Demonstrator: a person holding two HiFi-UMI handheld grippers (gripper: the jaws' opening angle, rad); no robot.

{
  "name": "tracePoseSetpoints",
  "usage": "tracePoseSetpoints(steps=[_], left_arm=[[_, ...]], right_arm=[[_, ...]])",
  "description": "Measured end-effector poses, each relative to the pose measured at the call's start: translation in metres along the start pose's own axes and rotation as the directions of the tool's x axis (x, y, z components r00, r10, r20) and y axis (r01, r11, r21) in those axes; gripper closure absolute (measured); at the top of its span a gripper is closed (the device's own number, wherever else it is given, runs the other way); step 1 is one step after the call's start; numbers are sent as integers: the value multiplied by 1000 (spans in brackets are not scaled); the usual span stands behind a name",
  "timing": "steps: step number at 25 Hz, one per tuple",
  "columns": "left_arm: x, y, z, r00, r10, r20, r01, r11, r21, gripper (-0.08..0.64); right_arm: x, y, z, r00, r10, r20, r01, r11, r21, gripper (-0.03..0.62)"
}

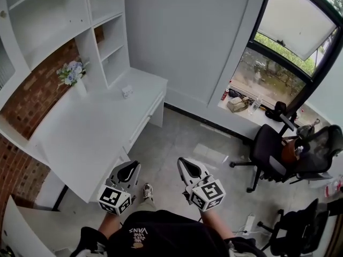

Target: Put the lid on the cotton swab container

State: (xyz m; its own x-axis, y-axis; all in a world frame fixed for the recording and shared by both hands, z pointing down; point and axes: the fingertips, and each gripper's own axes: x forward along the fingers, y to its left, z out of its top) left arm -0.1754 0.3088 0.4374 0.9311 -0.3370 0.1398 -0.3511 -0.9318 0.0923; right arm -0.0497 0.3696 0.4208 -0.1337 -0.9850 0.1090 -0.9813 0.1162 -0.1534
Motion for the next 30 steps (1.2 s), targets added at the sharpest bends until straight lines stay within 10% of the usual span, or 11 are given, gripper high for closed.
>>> tracePoseSetpoints(steps=[30], left_arm=[[120, 247, 17, 999, 21, -44, -24, 999, -49, 423]], right_arm=[[269, -64, 14, 992, 96, -85, -95, 995, 19, 456]])
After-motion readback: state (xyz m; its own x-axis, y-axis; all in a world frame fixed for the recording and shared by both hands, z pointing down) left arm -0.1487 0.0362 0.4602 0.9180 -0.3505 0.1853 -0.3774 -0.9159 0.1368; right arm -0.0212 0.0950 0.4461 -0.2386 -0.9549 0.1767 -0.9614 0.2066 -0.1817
